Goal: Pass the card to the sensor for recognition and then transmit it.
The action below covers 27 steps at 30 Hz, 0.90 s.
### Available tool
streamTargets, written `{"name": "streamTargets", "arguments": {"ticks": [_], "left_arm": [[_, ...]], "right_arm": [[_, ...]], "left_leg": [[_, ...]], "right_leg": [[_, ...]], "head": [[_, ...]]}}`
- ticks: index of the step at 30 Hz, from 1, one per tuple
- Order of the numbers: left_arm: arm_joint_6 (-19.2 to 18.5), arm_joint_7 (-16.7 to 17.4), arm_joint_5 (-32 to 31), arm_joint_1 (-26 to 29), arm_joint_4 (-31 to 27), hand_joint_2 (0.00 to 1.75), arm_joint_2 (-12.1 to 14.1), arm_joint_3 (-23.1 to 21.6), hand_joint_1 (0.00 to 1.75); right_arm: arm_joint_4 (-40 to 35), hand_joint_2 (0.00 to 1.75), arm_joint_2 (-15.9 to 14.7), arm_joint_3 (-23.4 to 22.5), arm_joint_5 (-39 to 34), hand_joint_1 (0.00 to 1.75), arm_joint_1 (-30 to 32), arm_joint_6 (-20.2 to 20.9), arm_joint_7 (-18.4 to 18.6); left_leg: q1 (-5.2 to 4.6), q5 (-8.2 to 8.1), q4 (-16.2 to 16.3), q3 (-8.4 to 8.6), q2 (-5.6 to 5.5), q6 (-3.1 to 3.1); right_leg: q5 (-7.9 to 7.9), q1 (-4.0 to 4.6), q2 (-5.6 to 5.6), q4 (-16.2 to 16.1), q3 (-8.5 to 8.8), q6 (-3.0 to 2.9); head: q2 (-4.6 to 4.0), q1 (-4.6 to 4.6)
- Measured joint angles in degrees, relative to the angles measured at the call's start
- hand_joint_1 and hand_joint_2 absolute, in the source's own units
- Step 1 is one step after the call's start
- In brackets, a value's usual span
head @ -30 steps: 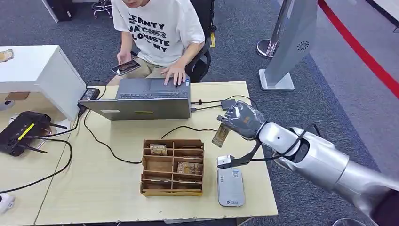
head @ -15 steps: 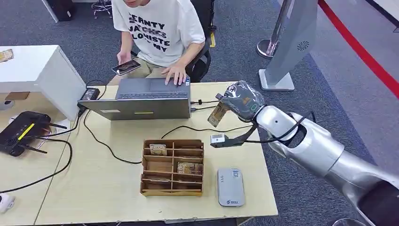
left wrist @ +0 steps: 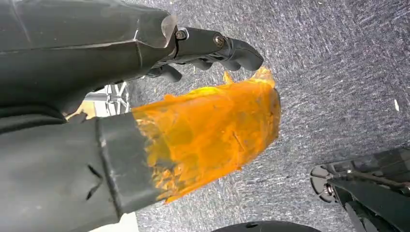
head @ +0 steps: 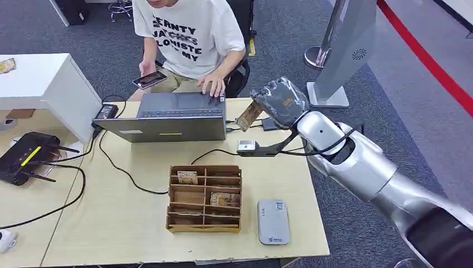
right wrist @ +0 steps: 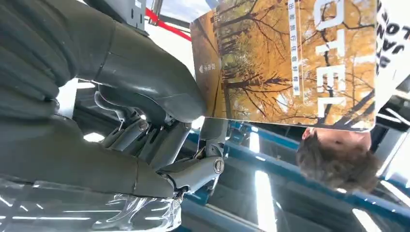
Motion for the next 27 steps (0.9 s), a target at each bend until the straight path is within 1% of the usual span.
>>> {"name": "streamTargets", "arguments": {"ticks": [5,13,16,23,27], "left_arm": [[0.0,0.0,-0.3,0.0,0.0,0.00,0.0,0.0,0.00],[0.0,0.0,-0.6,-0.1,0.0,0.00,0.0,0.0,0.00],[-0.1,0.0,-0.9,-0.2,0.0,0.00,0.0,-0.1,0.00],[-0.5,0.2,-1.8,-1.0,0.0,0.00,-0.3,-0.7,0.00],[-0.6,0.2,-2.0,-1.1,0.0,0.00,-0.4,-1.4,0.00]], "right_arm": [[0.7,1.75,2.2,-1.8,0.2,1.75,0.0,-0.9,0.5],[1.4,1.75,4.1,-2.9,0.5,1.75,-0.1,-1.2,0.6],[2.1,1.75,5.3,-3.7,1.1,1.75,-0.1,-2.2,1.0],[4.9,1.75,9.4,-5.7,3.1,1.75,-0.2,-4.5,1.3],[6.5,1.75,10.8,-6.2,4.3,1.75,-0.2,-6.1,2.0]], "left_leg": [[0.00,0.00,0.0,0.00,0.00,0.00],[0.00,0.00,0.0,0.00,0.00,0.00],[0.00,0.00,0.0,0.00,0.00,0.00],[0.01,0.03,0.0,0.02,0.00,-0.04],[0.01,0.03,0.0,0.01,0.00,-0.04]], "right_leg": [[0.00,0.00,0.00,0.0,0.00,0.00],[0.00,0.00,0.00,0.0,0.00,0.00],[0.00,0.00,0.01,0.0,0.00,0.00],[0.00,0.01,0.02,0.0,0.00,-0.01],[0.01,0.00,0.02,0.0,-0.01,-0.01]], "head": [[0.00,0.00],[0.00,0.02],[0.00,0.02],[0.00,0.00],[0.00,0.02]]}}
